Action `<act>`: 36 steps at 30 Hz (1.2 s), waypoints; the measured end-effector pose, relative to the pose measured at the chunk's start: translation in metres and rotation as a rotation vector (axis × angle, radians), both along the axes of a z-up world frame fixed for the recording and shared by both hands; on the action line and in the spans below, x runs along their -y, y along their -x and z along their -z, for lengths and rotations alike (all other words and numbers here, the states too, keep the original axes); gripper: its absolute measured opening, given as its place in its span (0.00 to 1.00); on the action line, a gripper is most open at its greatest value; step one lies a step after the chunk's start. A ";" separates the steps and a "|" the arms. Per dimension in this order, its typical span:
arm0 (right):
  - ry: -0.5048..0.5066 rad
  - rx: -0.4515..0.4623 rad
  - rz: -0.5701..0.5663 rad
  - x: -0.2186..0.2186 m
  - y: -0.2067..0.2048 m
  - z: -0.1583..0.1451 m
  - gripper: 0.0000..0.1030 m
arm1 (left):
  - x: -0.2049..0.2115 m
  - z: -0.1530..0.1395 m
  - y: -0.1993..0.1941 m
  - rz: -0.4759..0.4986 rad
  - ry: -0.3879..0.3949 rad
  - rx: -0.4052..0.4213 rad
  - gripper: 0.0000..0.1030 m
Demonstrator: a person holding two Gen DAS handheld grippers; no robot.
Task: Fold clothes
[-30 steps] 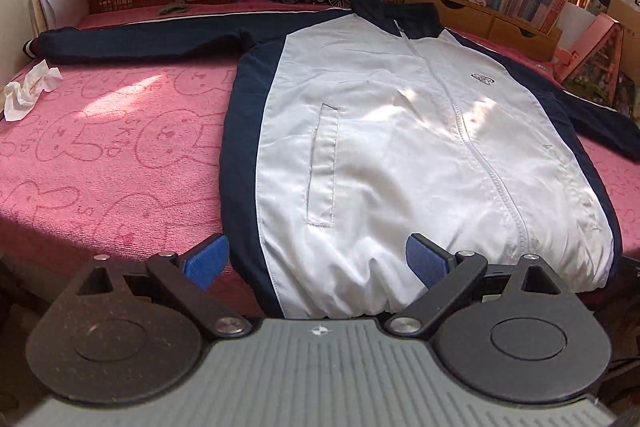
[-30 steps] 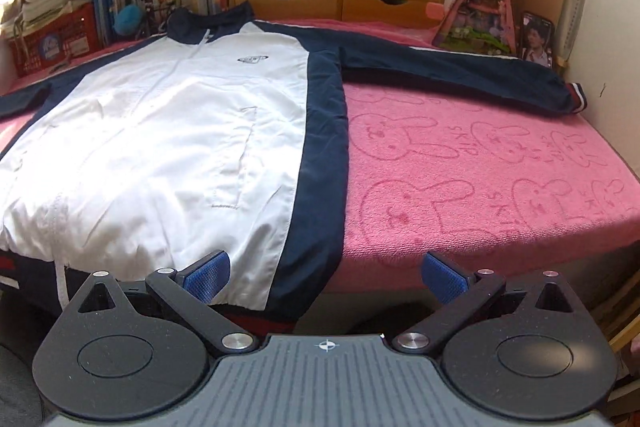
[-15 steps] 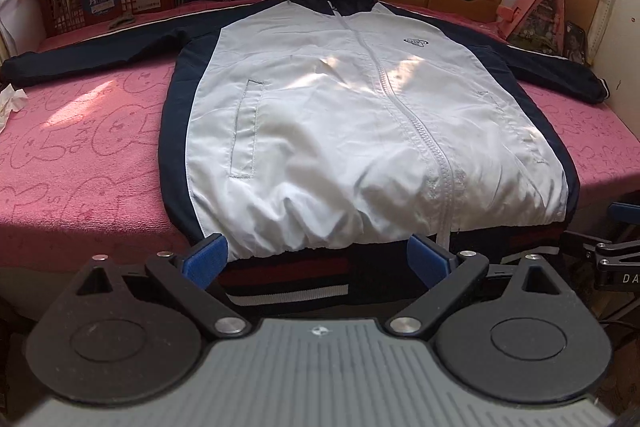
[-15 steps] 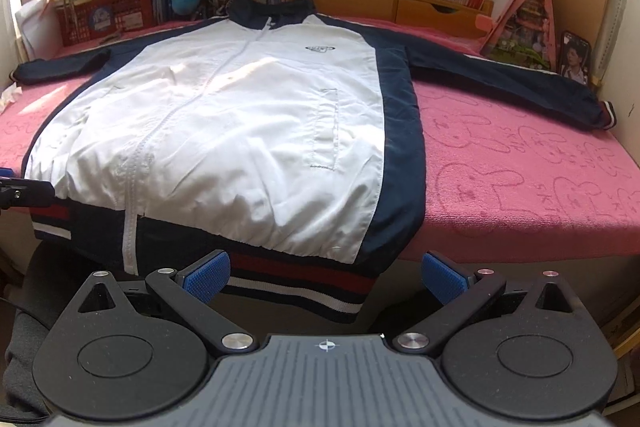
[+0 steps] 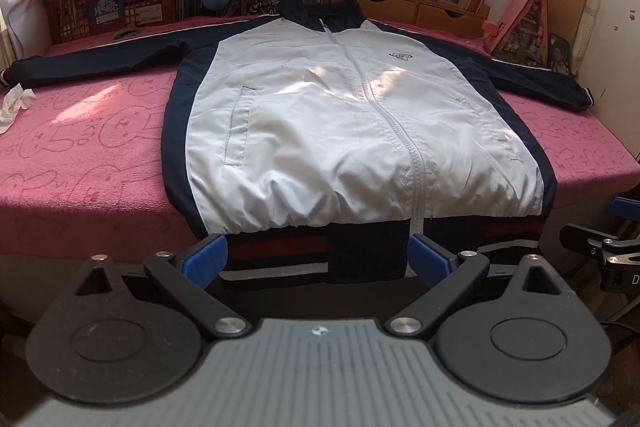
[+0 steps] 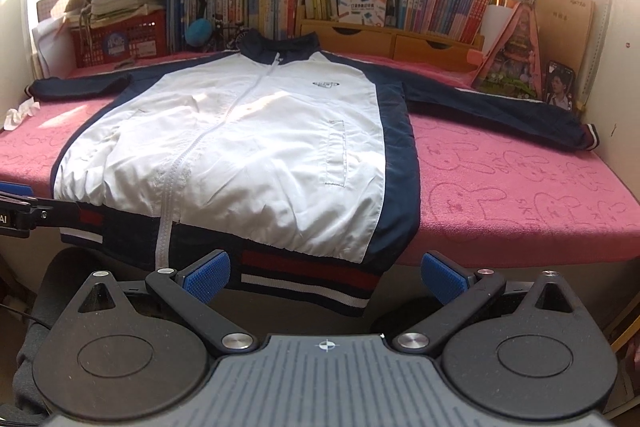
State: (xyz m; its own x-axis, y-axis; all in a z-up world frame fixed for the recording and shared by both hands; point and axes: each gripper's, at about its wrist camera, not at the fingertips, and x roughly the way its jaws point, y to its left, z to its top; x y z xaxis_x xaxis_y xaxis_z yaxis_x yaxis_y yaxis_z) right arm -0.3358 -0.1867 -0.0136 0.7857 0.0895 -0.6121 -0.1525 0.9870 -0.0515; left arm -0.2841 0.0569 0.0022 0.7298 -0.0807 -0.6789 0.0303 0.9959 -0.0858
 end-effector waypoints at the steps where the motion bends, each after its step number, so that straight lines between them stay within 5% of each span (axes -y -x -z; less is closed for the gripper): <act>1: -0.005 0.013 0.002 0.001 0.005 -0.002 1.00 | -0.001 -0.002 0.004 -0.005 0.005 0.011 0.95; 12: -0.013 0.165 -0.032 -0.005 0.046 -0.024 1.00 | 0.016 -0.012 0.057 0.001 -0.024 0.093 0.99; 19: -0.019 0.181 -0.048 -0.020 0.057 -0.021 1.00 | 0.016 -0.010 0.083 -0.013 0.031 0.167 1.00; 36: 0.042 0.159 -0.030 -0.047 0.059 -0.008 1.00 | 0.017 0.007 0.071 -0.011 0.032 0.124 1.00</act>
State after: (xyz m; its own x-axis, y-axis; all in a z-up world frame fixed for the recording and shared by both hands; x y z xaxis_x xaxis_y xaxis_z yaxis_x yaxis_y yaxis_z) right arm -0.3952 -0.1394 -0.0053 0.8705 0.0910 -0.4838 -0.1683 0.9786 -0.1188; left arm -0.3550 0.0399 -0.0047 0.8087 -0.0924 -0.5809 0.0320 0.9930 -0.1135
